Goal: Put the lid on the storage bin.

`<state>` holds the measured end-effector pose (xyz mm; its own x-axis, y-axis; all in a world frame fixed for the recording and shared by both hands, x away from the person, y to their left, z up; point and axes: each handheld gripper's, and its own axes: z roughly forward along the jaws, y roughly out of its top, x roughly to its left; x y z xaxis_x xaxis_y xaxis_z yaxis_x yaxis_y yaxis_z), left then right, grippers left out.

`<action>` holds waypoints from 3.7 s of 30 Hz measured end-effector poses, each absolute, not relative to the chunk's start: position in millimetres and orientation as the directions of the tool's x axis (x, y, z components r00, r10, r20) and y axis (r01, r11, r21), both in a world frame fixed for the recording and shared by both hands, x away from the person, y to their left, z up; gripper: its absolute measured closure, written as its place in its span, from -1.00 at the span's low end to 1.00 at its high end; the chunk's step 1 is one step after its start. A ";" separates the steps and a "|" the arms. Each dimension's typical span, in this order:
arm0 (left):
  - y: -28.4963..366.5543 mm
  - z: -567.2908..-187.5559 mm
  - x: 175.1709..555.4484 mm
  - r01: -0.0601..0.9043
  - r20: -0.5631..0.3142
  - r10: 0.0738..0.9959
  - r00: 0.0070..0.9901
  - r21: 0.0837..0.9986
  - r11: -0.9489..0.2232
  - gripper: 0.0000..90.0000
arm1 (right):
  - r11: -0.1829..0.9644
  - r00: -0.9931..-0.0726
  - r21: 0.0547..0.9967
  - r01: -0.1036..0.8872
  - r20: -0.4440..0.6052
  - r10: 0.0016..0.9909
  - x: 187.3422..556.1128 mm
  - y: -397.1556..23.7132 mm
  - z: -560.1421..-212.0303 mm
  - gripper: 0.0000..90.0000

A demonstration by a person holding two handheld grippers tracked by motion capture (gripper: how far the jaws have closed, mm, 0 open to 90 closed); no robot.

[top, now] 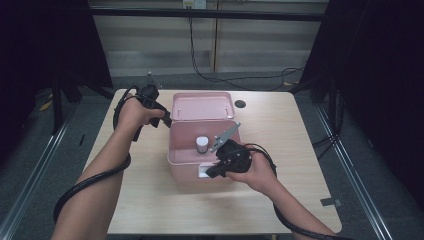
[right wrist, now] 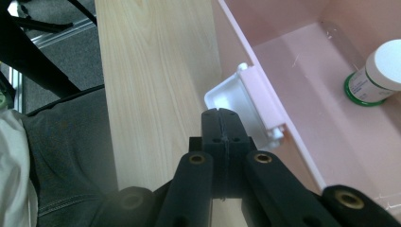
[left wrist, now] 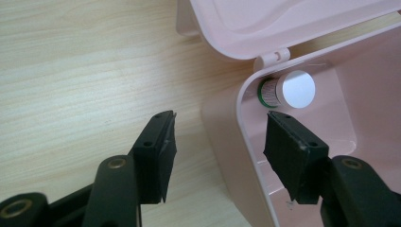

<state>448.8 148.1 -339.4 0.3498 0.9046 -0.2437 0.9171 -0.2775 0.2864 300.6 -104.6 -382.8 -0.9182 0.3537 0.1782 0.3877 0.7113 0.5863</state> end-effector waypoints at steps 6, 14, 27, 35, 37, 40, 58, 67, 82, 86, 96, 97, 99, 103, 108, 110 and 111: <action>153.5 -341.0 450.4 0.919 -0.241 0.909 0.342 0.287 -0.270 -0.04 | 0.706 -0.914 0.586 0.397 0.176 0.367 305.0 -102.6 -387.5 1.00; 153.5 -342.5 455.0 0.924 -0.251 0.912 0.325 0.291 -0.249 -0.05 | 0.706 -0.919 0.597 0.381 0.159 0.361 306.2 -103.2 -388.8 1.00; 142.0 -343.1 474.9 0.918 -0.248 0.911 0.329 0.309 -0.248 -0.06 | 0.706 -0.923 0.601 0.375 0.167 0.348 307.9 -104.3 -389.6 1.00; 137.3 -346.4 488.9 0.919 -0.244 0.916 0.319 0.317 -0.235 -0.06 | 0.701 -0.921 0.604 0.379 0.177 0.346 309.0 -105.5 -390.3 1.00; 135.7 -347.8 491.6 0.917 -0.244 0.915 0.321 0.324 -0.235 -0.05 | 0.697 -0.921 0.609 0.379 0.179 0.345 309.5 -106.1 -390.8 1.00; 133.7 -350.9 496.3 0.910 -0.234 0.917 0.324 0.342 -0.234 -0.01 | 0.693 -0.920 0.610 0.384 0.186 0.346 309.6 -107.1 -391.4 1.00; 123.4 -376.8 536.6 0.917 -0.218 0.933 0.286 0.343 -0.201 0.14 | 0.668 -0.913 0.624 0.406 0.237 0.333 313.1 -111.0 -395.9 1.00; 119.2 -386.3 556.1 0.921 -0.207 0.943 0.261 0.346 -0.178 0.26 | 0.670 -0.916 0.626 0.398 0.240 0.320 316.0 -112.8 -396.2 1.00; 116.1 -384.8 565.6 0.945 -0.198 0.964 0.179 0.306 -0.113 0.86 | 0.668 -0.913 0.625 0.405 0.244 0.326 316.8 -112.0 -396.3 1.00; 116.8 -380.0 563.4 0.946 -0.198 0.967 0.159 0.311 -0.092 0.87 | 0.669 -0.912 0.621 0.408 0.244 0.330 316.8 -111.8 -396.1 1.00; 118.6 -367.7 558.2 0.932 -0.217 0.962 0.165 0.352 -0.081 0.89 | 0.667 -0.909 0.619 0.415 0.244 0.338 316.0 -111.6 -396.3 1.00; 118.5 -365.7 557.5 0.932 -0.219 0.961 0.166 0.353 -0.081 0.89 | 0.666 -0.908 0.618 0.417 0.246 0.340 316.0 -111.6 -396.3 1.00; 118.7 -361.7 555.9 0.928 -0.228 0.959 0.168 0.365 -0.076 0.89 | 0.666 -0.908 0.619 0.417 0.247 0.339 315.9 -111.1 -396.3 1.00; 119.8 -354.9 553.6 0.924 -0.235 0.956 0.175 0.374 -0.077 0.90 | 0.672 -0.911 0.616 0.411 0.241 0.335 316.6 -110.1 -395.9 1.00; 122.4 -346.4 550.4 0.924 -0.254 0.952 0.172 0.378 -0.066 0.92 | 0.672 -0.906 0.609 0.421 0.248 0.343 316.4 -109.3 -395.1 1.00; 122.5 -344.2 549.5 0.920 -0.251 0.952 0.174 0.387 -0.066 0.92 | 0.671 -0.905 0.609 0.423 0.247 0.346 316.5 -109.3 -395.2 1.00; 122.2 -343.0 548.9 0.920 -0.253 0.952 0.170 0.387 -0.062 0.92 | 0.671 -0.905 0.608 0.423 0.249 0.345 316.4 -109.2 -395.1 1.00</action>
<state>548.9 122.2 -343.0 0.1701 0.9525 -0.2528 0.9201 -0.0616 0.3869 316.4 -109.2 -395.1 -0.9050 0.3449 0.2490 0.4233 0.6714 0.6084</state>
